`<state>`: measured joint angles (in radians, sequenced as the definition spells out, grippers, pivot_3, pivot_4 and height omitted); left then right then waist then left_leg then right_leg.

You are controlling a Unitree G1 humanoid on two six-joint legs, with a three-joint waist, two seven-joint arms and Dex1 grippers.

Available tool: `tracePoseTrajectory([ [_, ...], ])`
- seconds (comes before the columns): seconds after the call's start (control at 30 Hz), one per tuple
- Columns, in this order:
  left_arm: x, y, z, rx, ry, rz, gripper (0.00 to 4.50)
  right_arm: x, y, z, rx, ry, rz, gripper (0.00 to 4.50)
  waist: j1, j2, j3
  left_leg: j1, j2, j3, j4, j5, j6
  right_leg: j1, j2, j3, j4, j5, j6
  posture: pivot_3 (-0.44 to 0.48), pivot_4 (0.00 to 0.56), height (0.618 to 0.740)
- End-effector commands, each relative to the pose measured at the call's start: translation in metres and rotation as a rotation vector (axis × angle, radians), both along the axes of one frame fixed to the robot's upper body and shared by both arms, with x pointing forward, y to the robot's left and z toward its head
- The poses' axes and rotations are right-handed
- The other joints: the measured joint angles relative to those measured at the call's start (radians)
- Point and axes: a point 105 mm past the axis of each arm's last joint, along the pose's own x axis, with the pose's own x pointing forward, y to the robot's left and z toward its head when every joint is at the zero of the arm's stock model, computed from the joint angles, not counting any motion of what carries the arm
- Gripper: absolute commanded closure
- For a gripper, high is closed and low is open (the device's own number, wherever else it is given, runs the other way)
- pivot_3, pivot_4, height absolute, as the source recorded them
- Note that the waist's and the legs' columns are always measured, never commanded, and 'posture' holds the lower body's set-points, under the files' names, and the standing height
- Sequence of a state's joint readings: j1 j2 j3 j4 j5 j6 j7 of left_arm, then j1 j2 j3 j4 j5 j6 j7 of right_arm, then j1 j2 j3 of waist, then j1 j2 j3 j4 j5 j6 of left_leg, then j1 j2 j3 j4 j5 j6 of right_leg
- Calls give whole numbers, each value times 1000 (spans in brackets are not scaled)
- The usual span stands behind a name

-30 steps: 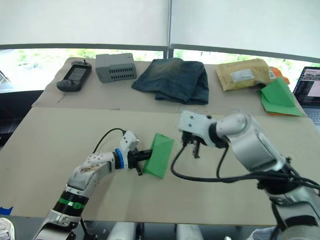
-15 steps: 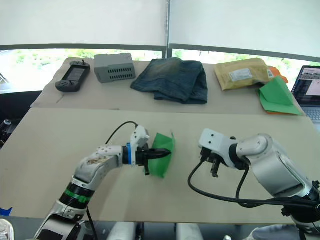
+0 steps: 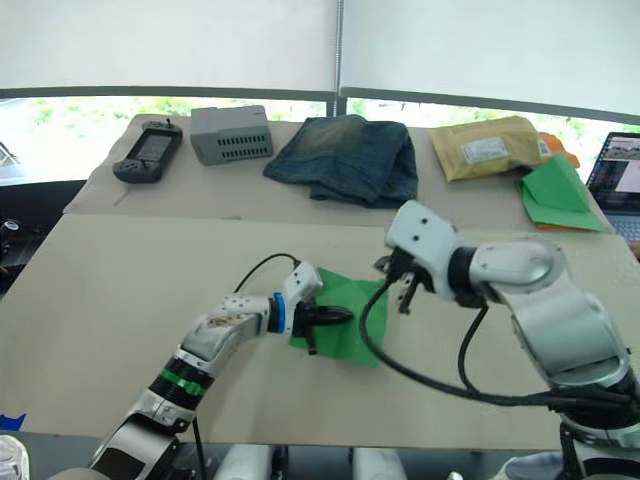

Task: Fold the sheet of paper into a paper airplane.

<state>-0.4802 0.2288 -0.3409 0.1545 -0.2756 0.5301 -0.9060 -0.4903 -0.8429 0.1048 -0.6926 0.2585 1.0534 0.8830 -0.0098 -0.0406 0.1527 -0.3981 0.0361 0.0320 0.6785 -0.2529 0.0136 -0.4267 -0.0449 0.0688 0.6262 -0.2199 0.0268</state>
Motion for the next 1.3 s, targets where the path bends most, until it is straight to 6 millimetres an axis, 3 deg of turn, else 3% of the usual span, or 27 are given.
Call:
tracePoseTrajectory([
  [0.03,2,-2,2,5,-20,1,4500,0,2,-28,-2,54,-25,4447,0,0,0,-1,0,0,1,0,0,0,0,0,0,0,0,0,150,740],
  [0.13,0,-1,2,3,-15,6,4500,2,1,-62,-14,113,-66,4447,-3,0,0,0,-1,0,1,0,0,1,-1,1,0,0,1,0,150,740],
  [0.33,-3,10,4,9,-7,34,4500,6,-4,-88,-44,159,-110,4447,-8,1,0,1,-1,-1,1,0,0,1,0,1,2,0,1,0,150,740],
  [0.47,0,18,10,-1,-10,72,4500,5,-3,-95,-48,183,-105,4447,-8,1,0,1,-1,-1,1,0,0,1,1,1,2,0,1,0,150,740],
  [0.7,6,43,45,-109,8,162,4500,7,-1,-109,-110,186,-67,4447,-12,0,0,4,-1,-2,2,0,0,3,1,1,2,-4,8,0,150,740],
  [0.93,16,76,57,-151,31,291,4500,16,-3,-108,-179,122,-6,4447,-18,0,0,9,-1,-1,1,0,0,6,1,2,4,-4,8,0,150,740],
  [1.07,19,83,64,-198,63,332,4500,18,-4,-108,-190,120,9,4447,-17,0,0,9,-1,-2,1,1,1,6,2,2,4,-3,7,0,150,740],
  [1.1,20,84,67,-213,67,342,3965,18,-3,-108,-188,119,11,4500,-17,0,0,9,-1,-2,1,1,1,6,1,2,4,-3,7,0,150,740],
  [1.2,21,84,71,-238,100,353,3019,19,-2,-108,-182,116,14,4500,-17,0,0,8,-1,-2,2,1,1,6,1,3,3,-3,7,0,150,740],
  [1.3,23,81,63,-210,163,376,1992,20,0,-106,-175,110,14,4500,-17,0,0,9,-1,-2,1,1,1,6,1,3,4,-3,7,0,150,740],
])
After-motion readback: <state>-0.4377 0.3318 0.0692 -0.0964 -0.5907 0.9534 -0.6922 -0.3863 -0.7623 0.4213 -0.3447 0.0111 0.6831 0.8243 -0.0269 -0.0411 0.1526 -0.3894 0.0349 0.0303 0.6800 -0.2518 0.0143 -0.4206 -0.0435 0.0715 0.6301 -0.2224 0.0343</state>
